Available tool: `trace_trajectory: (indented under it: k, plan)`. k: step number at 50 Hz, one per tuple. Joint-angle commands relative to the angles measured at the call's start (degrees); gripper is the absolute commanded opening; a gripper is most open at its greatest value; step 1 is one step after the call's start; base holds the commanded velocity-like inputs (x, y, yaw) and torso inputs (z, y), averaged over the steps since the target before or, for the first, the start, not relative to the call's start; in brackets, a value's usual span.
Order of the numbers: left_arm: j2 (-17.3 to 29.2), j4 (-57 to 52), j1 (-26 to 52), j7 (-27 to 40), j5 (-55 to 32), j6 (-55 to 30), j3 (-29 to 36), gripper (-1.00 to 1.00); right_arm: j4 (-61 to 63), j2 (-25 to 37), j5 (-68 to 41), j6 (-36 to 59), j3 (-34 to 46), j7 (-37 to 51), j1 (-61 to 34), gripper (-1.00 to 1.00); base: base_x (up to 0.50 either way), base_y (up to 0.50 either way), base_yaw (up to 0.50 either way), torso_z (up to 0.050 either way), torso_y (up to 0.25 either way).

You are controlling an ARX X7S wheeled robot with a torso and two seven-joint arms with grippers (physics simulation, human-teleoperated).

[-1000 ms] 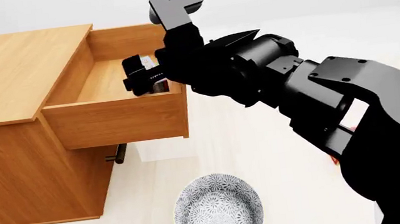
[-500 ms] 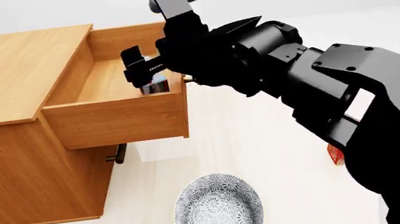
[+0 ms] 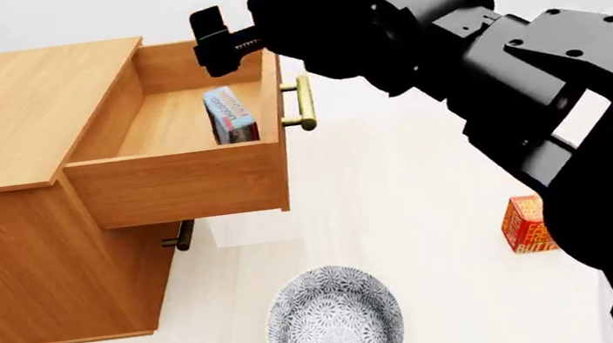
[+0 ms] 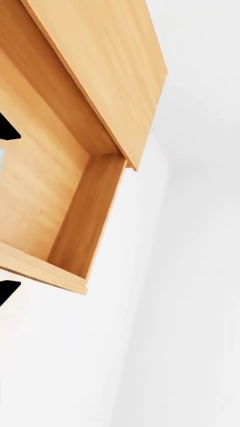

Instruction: Put the chocolate pudding in the top drawer of the cabinet and close it.

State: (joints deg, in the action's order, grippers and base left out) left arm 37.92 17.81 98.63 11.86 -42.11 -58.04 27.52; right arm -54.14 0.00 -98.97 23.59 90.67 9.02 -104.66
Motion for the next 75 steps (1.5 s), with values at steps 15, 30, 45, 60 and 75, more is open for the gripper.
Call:
trace_trajectory:
  k: [15, 30, 45, 60, 75]
  plan:
    - [-4.7, -1.3, -3.3, 1.1, -1.7, 0.8, 0.1, 1.00, -18.9, 0.0, 1.2, 1.1, 1.5, -3.6, -3.7, 1.00, 0.00, 0.00, 0.00, 0.000, 0.000]
    - [-11.0, -0.8, -6.2, 0.2, -2.0, 3.9, 2.0, 1.00, -20.8, 6.9, -8.7, -0.7, 13.3, -2.3, -4.8, 1.00, 0.00, 0.00, 0.00, 0.000, 0.000]
    - [-16.9, -3.4, -8.8, 0.5, -4.2, 4.2, 3.2, 1.00, 5.9, 27.9, -10.5, -3.3, 13.9, 12.7, -9.3, 1.00, 0.00, 0.00, 0.00, 0.000, 0.000]
    - [-21.9, -3.8, -11.1, -0.5, -4.6, 6.4, 5.2, 1.00, 21.0, 40.3, -10.0, -4.4, 14.0, 23.5, -9.9, 1.00, 0.00, 0.00, 0.00, 0.000, 0.000]
    - [-26.1, -8.3, -15.2, 1.0, -6.9, 5.9, 6.9, 1.00, 30.0, 50.3, -9.8, -4.7, 14.3, 32.6, -10.7, 1.00, 0.00, 0.00, 0.00, 0.000, 0.000]
